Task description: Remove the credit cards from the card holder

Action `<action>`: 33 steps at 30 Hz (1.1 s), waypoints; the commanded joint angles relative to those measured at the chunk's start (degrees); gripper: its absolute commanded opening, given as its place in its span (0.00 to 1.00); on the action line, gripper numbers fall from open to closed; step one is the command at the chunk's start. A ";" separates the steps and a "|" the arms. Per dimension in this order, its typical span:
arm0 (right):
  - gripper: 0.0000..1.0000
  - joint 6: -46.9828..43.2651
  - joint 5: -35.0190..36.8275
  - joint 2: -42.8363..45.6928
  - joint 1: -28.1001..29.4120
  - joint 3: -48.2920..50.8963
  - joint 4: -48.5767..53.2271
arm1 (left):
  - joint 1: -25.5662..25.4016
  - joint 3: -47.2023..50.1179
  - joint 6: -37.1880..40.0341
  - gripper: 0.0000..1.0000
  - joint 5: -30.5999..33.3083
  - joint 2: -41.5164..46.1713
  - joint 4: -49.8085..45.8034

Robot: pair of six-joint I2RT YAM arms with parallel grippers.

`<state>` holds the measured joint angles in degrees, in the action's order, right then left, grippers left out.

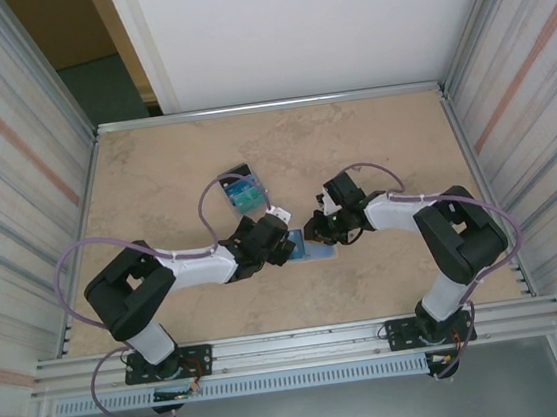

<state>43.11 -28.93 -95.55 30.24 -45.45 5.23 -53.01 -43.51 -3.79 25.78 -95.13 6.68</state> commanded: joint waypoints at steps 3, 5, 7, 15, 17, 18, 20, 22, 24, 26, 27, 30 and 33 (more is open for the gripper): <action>0.19 1.49 -2.67 -1.42 -0.19 1.18 -3.12 | -0.84 0.88 -1.31 0.99 1.43 -0.38 -4.43; 0.19 1.41 -2.63 -1.80 -0.18 1.16 -3.19 | -1.04 0.79 -1.40 0.99 1.57 -0.45 -4.66; 0.19 1.39 -2.75 -2.15 -0.18 1.24 -3.43 | -1.21 0.79 -1.44 0.99 1.67 -0.40 -4.81; 0.19 1.66 -3.40 -4.12 -0.09 1.22 -4.62 | -1.48 0.57 -1.65 0.99 1.77 -0.40 -5.10; 0.19 1.78 -3.45 -4.47 0.07 1.10 -4.70 | -1.52 0.53 -1.66 0.99 1.74 -0.49 -5.09; 0.19 1.73 -3.53 -4.64 0.13 0.98 -4.87 | -1.57 0.42 -1.66 0.99 1.79 -0.56 -5.05; 0.19 1.78 -3.92 -4.84 0.17 0.90 -5.11 | -1.61 0.22 -1.67 0.99 1.79 -0.74 -5.10; 0.19 1.97 -4.31 -4.90 0.26 0.98 -5.60 | -1.57 0.18 -1.65 0.99 1.75 -0.87 -5.08; 0.18 2.26 -5.22 -4.76 0.32 1.17 -6.64 | -1.68 0.03 -1.66 0.99 1.79 -0.93 -5.10; 0.18 2.44 -5.79 -4.38 0.35 1.42 -7.33 | -1.74 0.09 -1.66 0.99 1.84 -1.02 -5.10; 0.18 2.42 -5.74 -4.13 0.35 1.52 -7.34 | -1.74 0.09 -1.76 0.99 2.07 -1.02 -5.16; 0.18 2.43 -6.04 -3.46 0.35 1.68 -7.49 | -1.84 0.18 -1.88 0.99 2.17 -0.84 -5.27; 0.18 2.52 -6.25 -2.77 0.37 1.84 -7.50 | -1.98 0.18 -1.99 0.99 2.33 -0.70 -5.36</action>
<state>44.60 -32.97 -99.26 30.28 -44.53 -1.39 -54.22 -43.51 -5.39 27.73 -95.13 5.76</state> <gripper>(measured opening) 0.179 0.987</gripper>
